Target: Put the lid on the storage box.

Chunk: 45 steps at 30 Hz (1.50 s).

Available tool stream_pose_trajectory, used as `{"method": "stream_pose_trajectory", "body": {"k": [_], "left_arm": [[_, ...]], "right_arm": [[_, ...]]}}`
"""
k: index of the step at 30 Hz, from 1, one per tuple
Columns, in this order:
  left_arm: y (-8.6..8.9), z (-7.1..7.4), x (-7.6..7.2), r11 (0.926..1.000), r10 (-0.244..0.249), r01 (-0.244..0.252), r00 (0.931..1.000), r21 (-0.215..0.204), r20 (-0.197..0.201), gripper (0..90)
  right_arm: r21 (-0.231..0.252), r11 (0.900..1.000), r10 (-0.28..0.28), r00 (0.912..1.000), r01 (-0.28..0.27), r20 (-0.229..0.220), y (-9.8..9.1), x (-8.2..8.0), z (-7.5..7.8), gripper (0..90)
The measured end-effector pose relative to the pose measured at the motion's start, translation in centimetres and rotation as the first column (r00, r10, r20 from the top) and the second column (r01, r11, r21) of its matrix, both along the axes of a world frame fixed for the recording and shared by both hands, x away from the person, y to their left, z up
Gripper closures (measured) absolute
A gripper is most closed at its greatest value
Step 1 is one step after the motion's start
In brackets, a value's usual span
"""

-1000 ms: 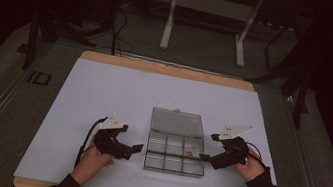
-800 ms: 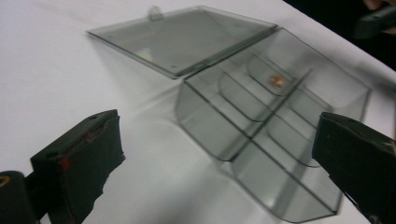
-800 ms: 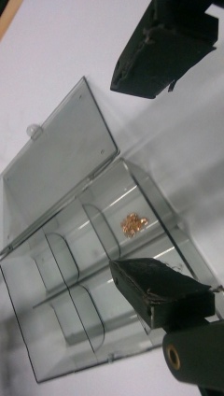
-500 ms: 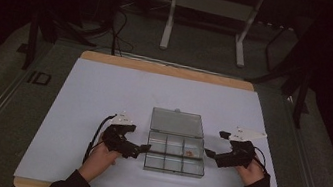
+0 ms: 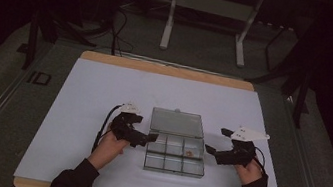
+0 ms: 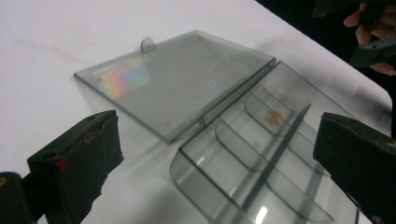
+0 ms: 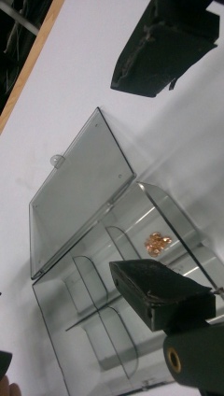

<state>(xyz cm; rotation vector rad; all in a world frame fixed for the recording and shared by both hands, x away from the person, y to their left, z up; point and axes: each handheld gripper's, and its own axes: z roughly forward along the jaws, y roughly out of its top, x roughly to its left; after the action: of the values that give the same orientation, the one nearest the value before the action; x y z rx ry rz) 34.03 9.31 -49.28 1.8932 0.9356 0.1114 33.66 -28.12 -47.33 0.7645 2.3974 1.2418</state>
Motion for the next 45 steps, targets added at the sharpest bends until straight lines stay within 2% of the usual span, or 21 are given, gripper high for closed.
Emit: {"method": "stream_pose_trajectory", "body": {"k": [3, 5, 6, 8, 10, 12, 17, 19, 22, 26, 29, 32, 34, 36, 38, 43, 45], "left_arm": [[-0.4, 0.0, 1.0, 0.9999, 0.010, -0.010, 0.9998, -0.009, -0.019, 1.5], [-0.7, -0.2, 1.8, 0.9980, 0.062, -0.062, 0.9967, -0.002, -0.052, 1.6], [-0.8, -0.3, 2.2, 0.9977, 0.067, -0.068, 0.9956, -0.005, -0.066, 1.5], [-0.9, -0.6, 3.0, 0.9955, 0.094, -0.094, 0.9916, 0.012, -0.088, 1.6], [-0.9, -0.9, 3.6, 0.9947, 0.101, -0.103, 0.9877, -0.006, -0.119, 1.6], [-0.9, -1.3, 4.2, 0.9924, 0.122, -0.123, 0.9813, -0.003, -0.149, 1.6], [-0.6, -2.2, 5.4, 0.9889, 0.136, -0.146, 0.9664, -0.028, -0.218, 9.4], [-0.8, -2.7, 5.8, 0.9887, 0.141, -0.149, 0.9601, -0.017, -0.242, 15.2], [-1.1, -3.5, 6.2, 0.9903, 0.132, -0.139, 0.9493, -0.006, -0.285, 15.8], [-1.4, -4.1, 6.5, 0.9925, 0.108, -0.121, 0.9447, -0.021, -0.309, 20.6], [-1.8, -4.2, 6.4, 0.9953, 0.085, -0.096, 0.9451, -0.018, -0.315, 23.2], [-1.8, -4.2, 6.5, 0.9955, 0.074, -0.089, 0.9425, -0.032, -0.326, 27.7], [-1.8, -4.3, 6.4, 0.9954, 0.074, -0.090, 0.9437, -0.034, -0.322, 28.4], [-1.7, -4.3, 6.3, 0.9954, 0.064, -0.083, 0.9474, -0.048, -0.314, 30.6], [-1.7, -4.1, 6.1, 0.9956, 0.058, -0.077, 0.9553, -0.054, -0.290, 35.0], [-1.8, -3.6, 5.8, 0.9970, 0.051, -0.064, 0.9695, -0.044, -0.240, 41.8], [-1.8, -3.4, 5.5, 0.9969, 0.054, -0.065, 0.9770, -0.044, -0.206, 44.3]], "right_arm": [[0.010, 0.9999, 0.001, 1.0000, -0.001, 0.003, 0.4, 0.3, -0.1, 11.3], [0.011, 0.9999, 0.006, 1.0000, -0.006, 0.004, 0.7, 0.4, -0.1, 11.3], [0.006, 0.9999, 0.008, 0.9999, -0.008, 0.007, 0.9, 0.4, -0.1, 11.3], [0.009, 0.9999, 0.008, 0.9999, -0.008, 0.010, 1.2, 0.4, 0.0, 11.3], [0.010, 0.9999, 0.001, 0.9999, -0.001, 0.016, 1.4, 0.4, 0.2, 11.3], [0.017, 0.9999, -0.003, 0.9999, 0.003, 0.016, 1.5, 0.5, 0.3, 11.3], [0.032, 0.9993, -0.019, 0.9997, 0.019, 0.012, 1.3, 0.8, 0.3, 11.3], [0.041, 0.9988, -0.026, 0.9996, 0.026, 0.004, 1.2, 0.9, 0.1, 11.3], [0.039, 0.9987, -0.033, 0.9994, 0.033, -0.001, 1.2, 0.9, -0.1, 11.3], [0.043, 0.9982, -0.043, 0.9991, 0.043, -0.003, 1.1, 1.0, -0.1, 11.4], [0.047, 0.9969, -0.063, 0.9980, 0.063, -0.002, 1.2, 1.0, -0.2, 11.3], [0.061, 0.9964, -0.057, 0.9977, 0.059, -0.037, 1.2, 1.2, -0.5, 11.3], [0.055, 0.9964, -0.063, 0.9970, 0.065, -0.045, 1.3, 1.4, -0.7, 11.3], [0.052, 0.9964, -0.064, 0.9963, 0.067, -0.056, 1.3, 1.5, -0.9, 11.3], [0.058, 0.9963, -0.060, 0.9955, 0.064, -0.073, 1.3, 1.7, -1.0, 11.4], [0.061, 0.9946, -0.078, 0.9927, 0.084, -0.092, 1.6, 2.2, -1.5, 13.7], [0.061, 0.9939, -0.086, 0.9918, 0.092, -0.095, 1.7, 2.5, -1.6, 14.4]]}}
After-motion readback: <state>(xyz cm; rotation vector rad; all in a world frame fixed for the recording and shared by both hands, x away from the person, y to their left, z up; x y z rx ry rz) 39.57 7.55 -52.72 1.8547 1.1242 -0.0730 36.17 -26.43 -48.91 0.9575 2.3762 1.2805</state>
